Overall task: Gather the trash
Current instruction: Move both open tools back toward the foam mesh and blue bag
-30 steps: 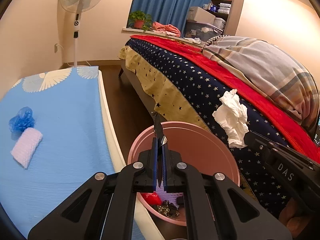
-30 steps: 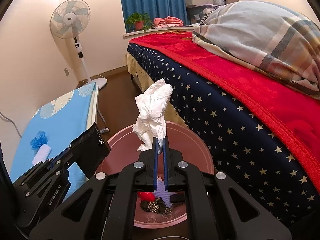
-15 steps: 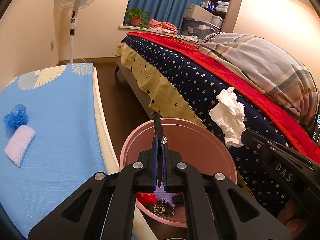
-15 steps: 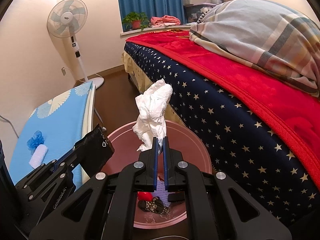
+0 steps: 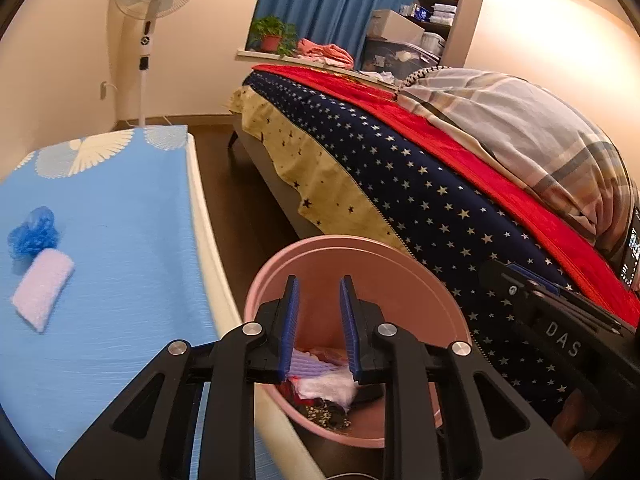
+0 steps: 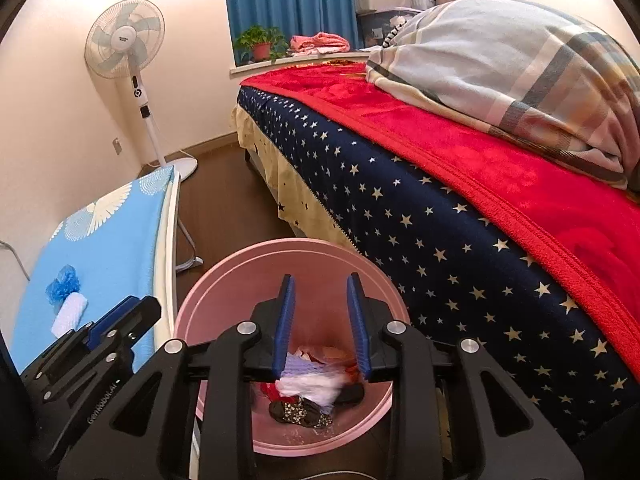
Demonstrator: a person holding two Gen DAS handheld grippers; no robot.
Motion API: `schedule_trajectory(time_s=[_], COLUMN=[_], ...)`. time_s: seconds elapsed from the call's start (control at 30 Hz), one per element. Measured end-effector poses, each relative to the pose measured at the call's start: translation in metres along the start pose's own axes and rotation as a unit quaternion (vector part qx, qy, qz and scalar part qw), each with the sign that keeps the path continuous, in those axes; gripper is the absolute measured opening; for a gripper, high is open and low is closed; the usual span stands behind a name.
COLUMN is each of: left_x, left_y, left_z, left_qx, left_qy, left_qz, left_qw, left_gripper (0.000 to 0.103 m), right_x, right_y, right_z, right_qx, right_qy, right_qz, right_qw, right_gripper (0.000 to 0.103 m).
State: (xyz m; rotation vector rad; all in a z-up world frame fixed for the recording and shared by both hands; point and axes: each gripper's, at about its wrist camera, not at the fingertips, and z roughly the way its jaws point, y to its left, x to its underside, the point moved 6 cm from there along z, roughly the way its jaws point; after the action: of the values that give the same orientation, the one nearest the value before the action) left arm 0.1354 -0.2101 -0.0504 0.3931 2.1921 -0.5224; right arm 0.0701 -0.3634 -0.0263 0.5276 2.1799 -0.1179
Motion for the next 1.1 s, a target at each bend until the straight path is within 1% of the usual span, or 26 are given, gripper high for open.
schedule_trajectory(time_s=[0.17, 0.3, 0.6, 0.7, 0.9, 1.1], left_x=[-0.001, -0.001, 0.0, 0.001, 0.005, 0.012], left_y=[0.012, 0.025, 0.068, 0.076, 0.107, 0.145], left_z=[-0.014, -0.026, -0.05, -0.055, -0.068, -0.076], left_qx=[-0.014, -0.029, -0.065, -0.076, -0.108, -0.144], left_qy=[-0.009, -0.014, -0.029, -0.03, -0.039, -0.041], left_qz=[-0.001, -0.003, -0.033, -0.035, -0.055, -0.094], left_qw=[0.9999, 0.9995, 0.9969, 0.9961, 0.9919, 0.9843], left_gripper=[0.021, 0.021, 0.021, 0.021, 0.021, 0.021], right_x=[0.001, 0.001, 0.003, 0.004, 0.011, 0.017], right_y=[0.009, 0.026, 0.063, 0.076, 0.106, 0.137], right_z=[-0.007, -0.014, -0.023, -0.026, -0.022, -0.019], right_qx=[-0.018, -0.038, -0.083, -0.098, -0.131, -0.165], right_qy=[-0.01, -0.02, -0.032, -0.037, -0.033, -0.032], right_qz=[-0.007, -0.021, -0.047, -0.052, -0.064, -0.07], right_qw=[1.0, 0.999, 0.995, 0.993, 0.989, 0.983], right_gripper=[0.028, 0.028, 0.028, 0.028, 0.028, 0.027])
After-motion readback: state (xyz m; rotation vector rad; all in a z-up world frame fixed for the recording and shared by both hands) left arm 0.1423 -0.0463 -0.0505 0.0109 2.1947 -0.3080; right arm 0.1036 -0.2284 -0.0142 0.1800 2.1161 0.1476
